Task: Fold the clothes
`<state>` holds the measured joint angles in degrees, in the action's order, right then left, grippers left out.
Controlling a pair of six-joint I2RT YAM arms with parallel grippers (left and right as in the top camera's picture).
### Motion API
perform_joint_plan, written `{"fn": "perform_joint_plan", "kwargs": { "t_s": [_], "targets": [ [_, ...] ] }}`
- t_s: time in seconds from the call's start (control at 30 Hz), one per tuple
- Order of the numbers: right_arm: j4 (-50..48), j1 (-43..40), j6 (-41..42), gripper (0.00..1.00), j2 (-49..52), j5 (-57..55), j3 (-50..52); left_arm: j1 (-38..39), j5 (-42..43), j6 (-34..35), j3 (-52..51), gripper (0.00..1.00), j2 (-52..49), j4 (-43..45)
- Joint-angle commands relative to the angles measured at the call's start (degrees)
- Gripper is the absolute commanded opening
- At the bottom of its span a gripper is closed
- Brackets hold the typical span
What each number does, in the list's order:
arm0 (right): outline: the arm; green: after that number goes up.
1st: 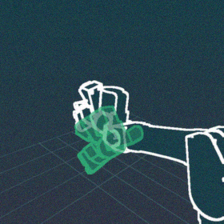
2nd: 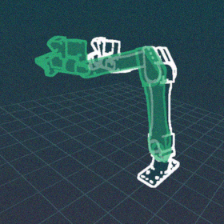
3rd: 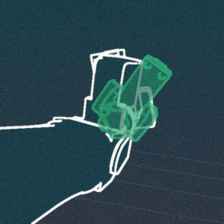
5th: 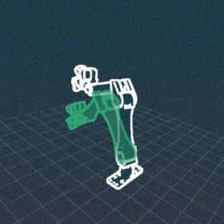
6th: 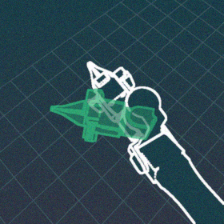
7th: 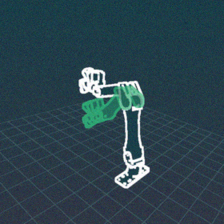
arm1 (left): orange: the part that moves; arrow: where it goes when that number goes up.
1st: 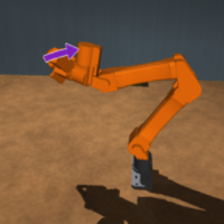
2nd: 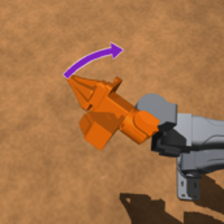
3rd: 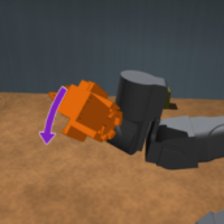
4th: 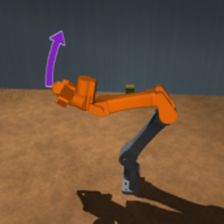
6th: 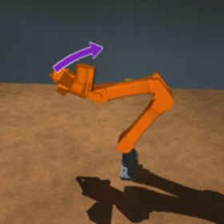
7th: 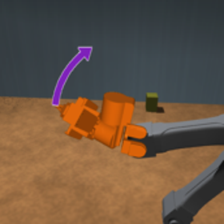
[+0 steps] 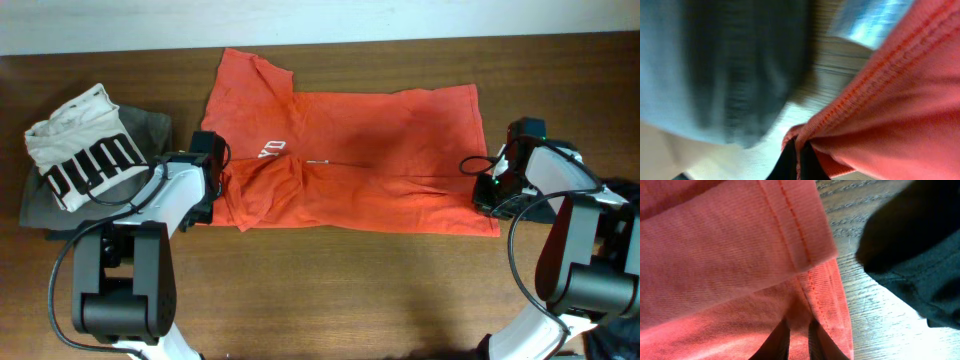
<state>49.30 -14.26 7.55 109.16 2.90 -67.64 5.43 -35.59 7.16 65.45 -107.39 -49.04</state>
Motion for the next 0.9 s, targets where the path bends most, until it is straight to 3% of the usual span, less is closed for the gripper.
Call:
{"fn": "perform_joint_plan", "kwargs": {
  "t_s": [0.0, 0.07, 0.17, 0.2, 0.33, 0.4, 0.7, 0.87],
  "targets": [
    [0.1, 0.0, 0.2, 0.19, 0.7, 0.3, 0.2, -0.3, -13.0, 1.0, -0.5, 0.11, -0.6, 0.2],
    [0.1, 0.0, 0.2, 0.18, 0.7, 0.3, 0.2, -0.5, -13.5, 1.0, -0.5, 0.19, -0.6, 1.5],
    [0.1, 0.0, 0.2, 0.19, 0.7, 0.3, 0.2, -1.6, -13.3, 1.0, -0.5, 0.41, -0.6, 4.8],
    [0.2, 0.0, 0.2, 0.19, 0.7, 0.3, 0.2, -2.1, -13.3, 1.0, -0.5, 0.42, -0.6, 6.0],
    [0.3, 0.0, 0.2, 0.19, 0.7, 0.3, 0.3, -3.4, -10.8, 1.0, -0.2, 0.38, -0.6, 6.4],
    [0.3, 0.0, 0.2, 0.19, 0.7, 0.3, 0.2, -3.4, -4.3, 0.9, 0.8, 0.31, -0.2, 5.2],
    [0.4, 0.0, 0.2, 0.19, 0.7, 0.3, 0.3, -3.3, 18.2, -2.1, 4.6, 0.31, 8.2, 4.9],
    [0.4, 0.0, 0.2, 0.19, 0.7, 0.3, 0.2, -3.3, 35.0, -2.1, 4.5, 0.31, 10.3, 5.5]
  ]
}}
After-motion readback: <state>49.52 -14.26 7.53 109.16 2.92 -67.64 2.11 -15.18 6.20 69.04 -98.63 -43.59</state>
